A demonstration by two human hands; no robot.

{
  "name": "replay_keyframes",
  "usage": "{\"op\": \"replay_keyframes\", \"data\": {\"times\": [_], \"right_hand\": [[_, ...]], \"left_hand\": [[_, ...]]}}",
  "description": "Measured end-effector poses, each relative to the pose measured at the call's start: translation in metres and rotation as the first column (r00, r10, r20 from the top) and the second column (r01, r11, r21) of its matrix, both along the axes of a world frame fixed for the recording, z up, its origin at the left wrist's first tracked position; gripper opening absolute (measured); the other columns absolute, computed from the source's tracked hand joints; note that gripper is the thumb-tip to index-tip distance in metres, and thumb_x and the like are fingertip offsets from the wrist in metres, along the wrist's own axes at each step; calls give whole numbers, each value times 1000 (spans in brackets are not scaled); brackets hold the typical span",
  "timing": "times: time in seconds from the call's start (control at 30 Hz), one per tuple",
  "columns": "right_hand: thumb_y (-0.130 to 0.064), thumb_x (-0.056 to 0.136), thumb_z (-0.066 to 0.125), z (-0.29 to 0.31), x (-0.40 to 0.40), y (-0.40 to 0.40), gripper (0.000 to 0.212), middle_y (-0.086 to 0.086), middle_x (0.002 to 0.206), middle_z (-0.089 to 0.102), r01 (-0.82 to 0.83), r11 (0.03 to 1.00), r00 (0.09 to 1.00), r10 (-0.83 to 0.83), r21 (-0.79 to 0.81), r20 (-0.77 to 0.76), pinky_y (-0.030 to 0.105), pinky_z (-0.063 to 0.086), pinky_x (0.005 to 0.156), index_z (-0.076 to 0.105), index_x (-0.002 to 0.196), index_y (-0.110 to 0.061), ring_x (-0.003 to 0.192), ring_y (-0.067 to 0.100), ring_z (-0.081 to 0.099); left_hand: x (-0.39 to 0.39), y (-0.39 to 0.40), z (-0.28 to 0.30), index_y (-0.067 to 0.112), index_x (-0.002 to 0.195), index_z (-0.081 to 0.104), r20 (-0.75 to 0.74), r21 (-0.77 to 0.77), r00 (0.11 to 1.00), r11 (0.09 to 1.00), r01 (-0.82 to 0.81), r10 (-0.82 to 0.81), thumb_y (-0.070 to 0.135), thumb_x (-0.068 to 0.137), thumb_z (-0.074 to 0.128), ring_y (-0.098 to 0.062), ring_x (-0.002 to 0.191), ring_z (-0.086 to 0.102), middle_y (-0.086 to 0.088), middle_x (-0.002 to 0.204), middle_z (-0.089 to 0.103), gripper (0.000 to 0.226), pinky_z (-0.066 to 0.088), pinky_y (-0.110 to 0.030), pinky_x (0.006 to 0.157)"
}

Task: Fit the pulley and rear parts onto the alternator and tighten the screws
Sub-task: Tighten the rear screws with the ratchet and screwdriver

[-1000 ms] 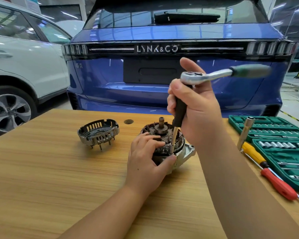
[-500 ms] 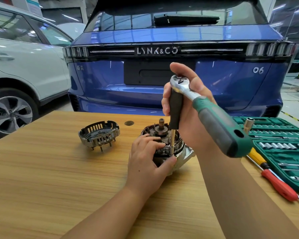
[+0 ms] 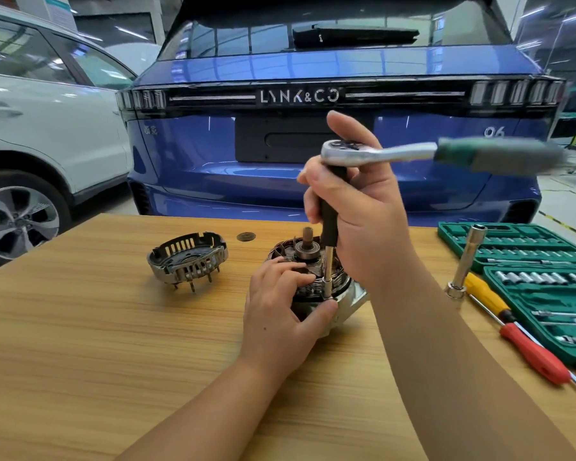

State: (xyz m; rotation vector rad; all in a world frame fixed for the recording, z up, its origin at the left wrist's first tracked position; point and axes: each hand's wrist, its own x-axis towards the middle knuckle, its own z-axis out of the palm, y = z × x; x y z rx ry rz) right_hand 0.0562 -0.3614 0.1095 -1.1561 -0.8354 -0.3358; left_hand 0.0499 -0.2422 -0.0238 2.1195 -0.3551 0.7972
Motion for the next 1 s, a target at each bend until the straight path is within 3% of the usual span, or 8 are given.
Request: {"op": "replay_keyframes", "data": {"times": [0.1,0.2,0.33,0.43,0.6,0.77,0.87,1.0], "right_hand": [[3,98,53,-3,6,2,44,7,76,52,-14,999,1000,14,39,9,31,41,57,60,126,-30,60,20,43],[4,95,40,-4,10,-4,53,9,79,55,-172,983,984,175,71,-37,31,43,58,66,124,-32,64,23,42],[-32,87,62,-1,11,-11,52,11,88,59,-426,901,899,431,74,-73,29,46,67,53,137,-20,72,22,50],[-46,78,80,0,7,-8,70,8,85,57,-295,951,943,305,89,-136,26,48,62,52,136,-20,65,18,51],[-21,93,68,3,0,-1,20,-5,62,46,190,978,965,-170,82,-201,21,33,47,61,107,-9,51,10,37],[-5,94,61,3,1,-5,32,0,74,48,-37,995,981,54,93,-187,24,44,58,58,123,-18,59,15,46],[-3,95,60,-1,4,-1,41,1,74,53,50,998,998,-51,29,36,32,47,59,58,125,-30,58,20,49],[-6,95,59,-6,10,3,42,10,75,50,-1,999,997,-2,42,82,32,43,52,67,119,-39,57,22,43]], "left_hand": [[-3,0,2,21,110,69,-26,-6,1000,1000,5,-5,56,77,63,-15,132,38,15,123,57,49,34,-41,112],[-4,0,4,23,114,68,-61,-19,998,1000,16,-17,53,78,66,-12,132,36,21,121,52,47,36,-45,110],[-2,1,3,26,114,67,-55,18,998,1000,18,-17,49,81,71,-15,135,36,16,124,55,40,36,-46,110],[-5,-1,5,39,107,59,-12,-75,999,997,30,-31,50,76,74,-17,132,42,36,121,48,36,38,-46,109],[-1,1,-1,26,110,67,-13,5,1000,1000,-6,6,62,77,59,-8,136,33,20,125,52,49,31,-37,112],[-1,0,1,25,109,68,-11,-9,1000,1000,-9,9,61,76,59,-7,135,33,20,124,52,50,27,-32,111],[-2,-1,2,24,108,68,-10,-18,1000,1000,0,0,59,76,60,-8,134,34,20,123,53,49,27,-33,112],[-4,-1,4,22,110,69,-42,-26,999,1000,4,-5,49,77,69,-15,130,38,15,121,56,43,37,-46,109]]}}
